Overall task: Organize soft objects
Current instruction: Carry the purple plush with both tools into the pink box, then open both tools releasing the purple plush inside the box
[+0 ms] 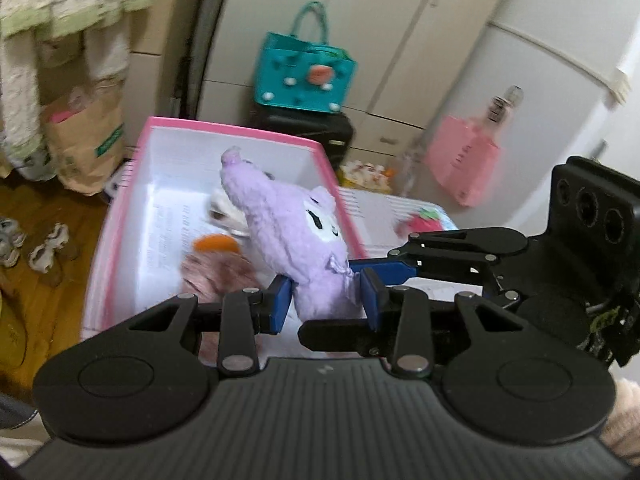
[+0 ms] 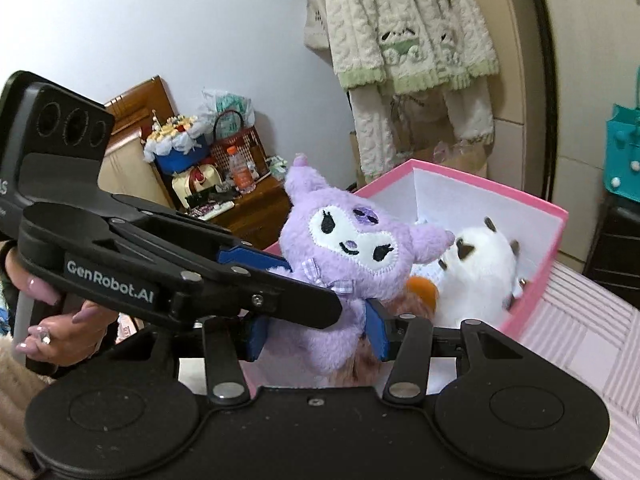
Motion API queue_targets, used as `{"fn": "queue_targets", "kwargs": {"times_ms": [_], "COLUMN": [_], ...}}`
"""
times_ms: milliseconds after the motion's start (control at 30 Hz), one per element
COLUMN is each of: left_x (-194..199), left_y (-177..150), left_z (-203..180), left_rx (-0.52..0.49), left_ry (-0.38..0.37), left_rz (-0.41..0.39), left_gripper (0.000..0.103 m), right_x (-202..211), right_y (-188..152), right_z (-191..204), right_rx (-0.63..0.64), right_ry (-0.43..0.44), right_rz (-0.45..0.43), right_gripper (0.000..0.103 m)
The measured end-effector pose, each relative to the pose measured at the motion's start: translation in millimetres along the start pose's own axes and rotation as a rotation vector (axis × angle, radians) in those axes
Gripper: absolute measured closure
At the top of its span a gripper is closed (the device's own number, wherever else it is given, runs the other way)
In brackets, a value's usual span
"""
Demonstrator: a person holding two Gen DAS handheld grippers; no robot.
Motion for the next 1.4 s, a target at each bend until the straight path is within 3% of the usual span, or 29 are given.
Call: {"fn": "queue_targets", "kwargs": {"times_ms": [233,400,600,800,967,1067,1233,1400], "left_x": [-26.3,-58.7,-87.8,-100.4,-98.8,-96.8,-89.1,-75.2], "left_y": [25.9,39.3,48.3,49.8,55.8,55.9,55.4,55.3], "left_z": [66.1,102.8,127.1,130.5,130.9,127.5,124.4,115.0], "left_rx": [0.132,0.204,0.216,0.148,0.098,0.085,0.013,-0.068], "left_ry": [0.047,0.076,0.119,0.136,0.154,0.151,0.245,0.278], "left_rz": [0.04,0.14,0.221,0.248,0.226,0.216,0.189,0.153], "left_gripper": [0.067,0.068,0.068,0.069,0.069,0.068,0.065,0.064], "right_x": [-52.0,-89.2,-111.7,-117.9,-114.5,-109.2,-93.9,-66.9], "right_y": [34.6,47.9,51.3,53.1,54.7,53.3,48.3,42.0], "right_z": [-23.7,-44.8,-59.1,-59.1,-58.6,-57.6,-56.2,-46.7], "right_rx": [-0.102,-0.188,-0.264,-0.234,-0.163,-0.167,-0.143,-0.107], "right_ry": [-0.001,-0.016,-0.02,-0.043,-0.127,-0.116,-0.134,-0.135], "right_rz": [0.083,0.132,0.154,0.167,0.151,0.152,0.132,0.105], "right_gripper": [0.048,0.048,0.046,0.044,0.042,0.034,0.033,0.033]}}
Point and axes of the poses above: each gripper's, at about its wrist camera, not at the fingertips, and x roughly against the way its jaws point, z to its left, y to its top, the point moved 8 cm from there along -x, roughly the way its jaws point, and after that the axes turned 11 degrees about -x, right-handed, at the moved point
